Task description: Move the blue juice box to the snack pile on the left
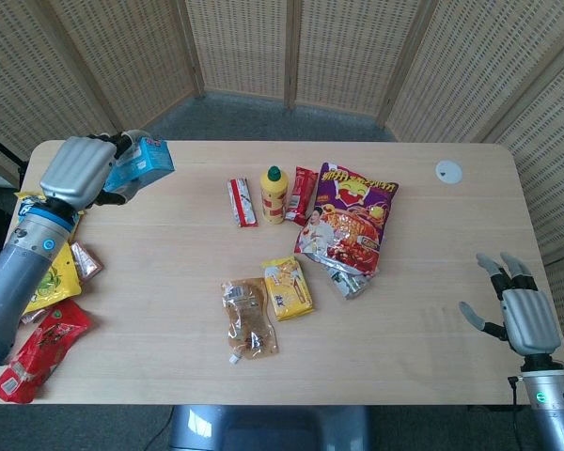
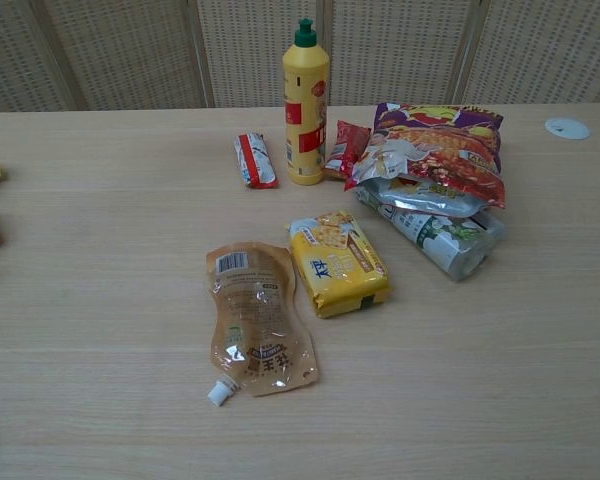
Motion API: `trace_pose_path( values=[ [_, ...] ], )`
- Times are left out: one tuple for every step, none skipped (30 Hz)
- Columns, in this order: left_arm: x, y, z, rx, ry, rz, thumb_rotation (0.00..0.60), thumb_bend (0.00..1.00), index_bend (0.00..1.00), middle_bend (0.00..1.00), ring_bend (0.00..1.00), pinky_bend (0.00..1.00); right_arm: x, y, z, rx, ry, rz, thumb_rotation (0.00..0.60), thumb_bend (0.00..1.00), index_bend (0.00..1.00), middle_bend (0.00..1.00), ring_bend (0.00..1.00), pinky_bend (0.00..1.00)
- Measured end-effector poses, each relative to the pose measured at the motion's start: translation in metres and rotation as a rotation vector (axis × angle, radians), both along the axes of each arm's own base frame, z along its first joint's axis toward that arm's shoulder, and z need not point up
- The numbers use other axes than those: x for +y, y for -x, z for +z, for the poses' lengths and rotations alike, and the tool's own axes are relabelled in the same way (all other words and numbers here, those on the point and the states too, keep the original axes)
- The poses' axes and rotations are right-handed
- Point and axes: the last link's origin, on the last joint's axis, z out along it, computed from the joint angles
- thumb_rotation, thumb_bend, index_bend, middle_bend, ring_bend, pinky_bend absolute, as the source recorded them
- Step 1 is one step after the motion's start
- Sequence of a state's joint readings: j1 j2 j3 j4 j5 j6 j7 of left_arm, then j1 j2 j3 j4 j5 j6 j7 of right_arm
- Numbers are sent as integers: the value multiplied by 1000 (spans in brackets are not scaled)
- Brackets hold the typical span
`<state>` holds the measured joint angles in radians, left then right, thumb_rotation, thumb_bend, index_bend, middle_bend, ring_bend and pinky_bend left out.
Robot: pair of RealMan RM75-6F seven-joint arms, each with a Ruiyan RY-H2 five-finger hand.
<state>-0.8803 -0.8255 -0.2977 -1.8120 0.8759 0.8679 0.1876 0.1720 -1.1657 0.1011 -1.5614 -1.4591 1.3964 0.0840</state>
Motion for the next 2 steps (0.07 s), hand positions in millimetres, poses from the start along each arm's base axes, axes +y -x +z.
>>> trace_pose_path(
  values=[
    [1, 0, 0, 1, 1, -1, 600, 486, 592, 649, 662, 687, 0, 0, 0, 1, 2, -1, 46, 271, 97, 233, 0, 0],
    [1, 0, -1, 2, 2, -1, 600, 487, 592, 648, 662, 687, 0, 0, 1, 2, 3, -1, 44, 270, 97, 233, 0, 0]
  ],
)
